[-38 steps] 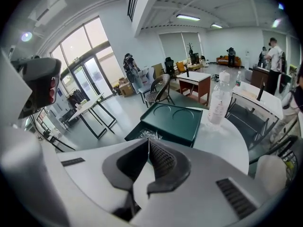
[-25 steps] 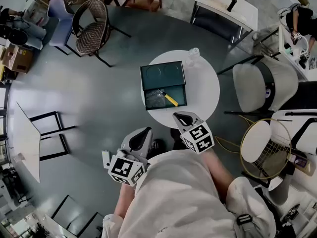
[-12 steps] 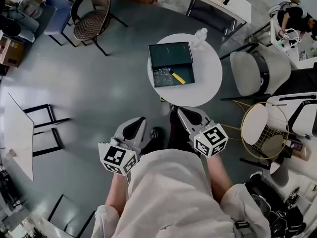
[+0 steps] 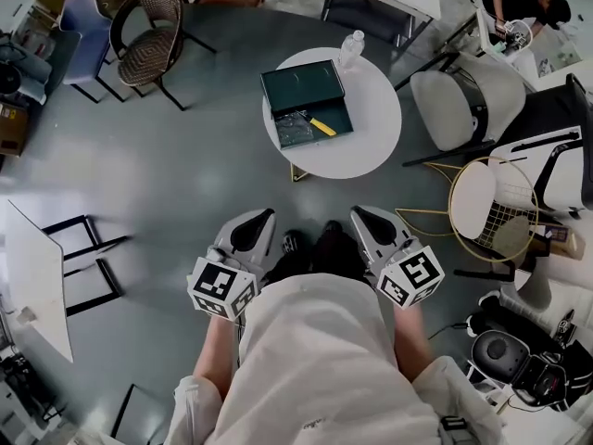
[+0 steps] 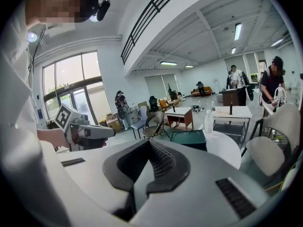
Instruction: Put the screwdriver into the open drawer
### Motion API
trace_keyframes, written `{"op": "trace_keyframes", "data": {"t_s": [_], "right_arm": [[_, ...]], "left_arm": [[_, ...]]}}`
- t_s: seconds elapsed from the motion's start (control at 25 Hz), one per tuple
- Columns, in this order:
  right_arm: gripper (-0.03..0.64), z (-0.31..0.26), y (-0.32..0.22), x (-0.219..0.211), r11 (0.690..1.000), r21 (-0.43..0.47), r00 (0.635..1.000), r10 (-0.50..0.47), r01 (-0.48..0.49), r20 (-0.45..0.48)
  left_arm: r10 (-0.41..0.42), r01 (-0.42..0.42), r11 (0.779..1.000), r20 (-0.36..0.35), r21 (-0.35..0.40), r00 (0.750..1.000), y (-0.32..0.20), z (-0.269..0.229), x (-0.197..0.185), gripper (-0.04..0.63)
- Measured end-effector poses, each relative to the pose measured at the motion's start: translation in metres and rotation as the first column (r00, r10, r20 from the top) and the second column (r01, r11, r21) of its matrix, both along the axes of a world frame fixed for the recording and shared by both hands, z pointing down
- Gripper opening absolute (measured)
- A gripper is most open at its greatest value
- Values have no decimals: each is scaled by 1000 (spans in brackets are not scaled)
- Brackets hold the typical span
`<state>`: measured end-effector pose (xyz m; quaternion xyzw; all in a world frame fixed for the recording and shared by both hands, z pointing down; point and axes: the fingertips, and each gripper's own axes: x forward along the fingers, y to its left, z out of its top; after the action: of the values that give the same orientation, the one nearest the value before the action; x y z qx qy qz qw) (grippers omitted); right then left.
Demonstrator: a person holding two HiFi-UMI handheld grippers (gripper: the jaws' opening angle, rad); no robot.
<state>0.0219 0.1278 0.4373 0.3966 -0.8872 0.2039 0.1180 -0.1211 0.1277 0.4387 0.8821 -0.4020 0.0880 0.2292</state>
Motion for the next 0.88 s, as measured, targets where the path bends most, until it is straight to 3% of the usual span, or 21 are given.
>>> {"op": "trace_keyframes", "data": {"t_s": [0.28,0.88], "right_arm": [[5,-25,22,-1,997,66,999,-29,28,16],[6,-20,50,-14,996,57,998,-68,68,1]], "left_arm": [[15,-15,1000,-10,11,1000,17,-9,7,12],[30,-30,1000,-14,-4,999,49,-3,18,12]]}}
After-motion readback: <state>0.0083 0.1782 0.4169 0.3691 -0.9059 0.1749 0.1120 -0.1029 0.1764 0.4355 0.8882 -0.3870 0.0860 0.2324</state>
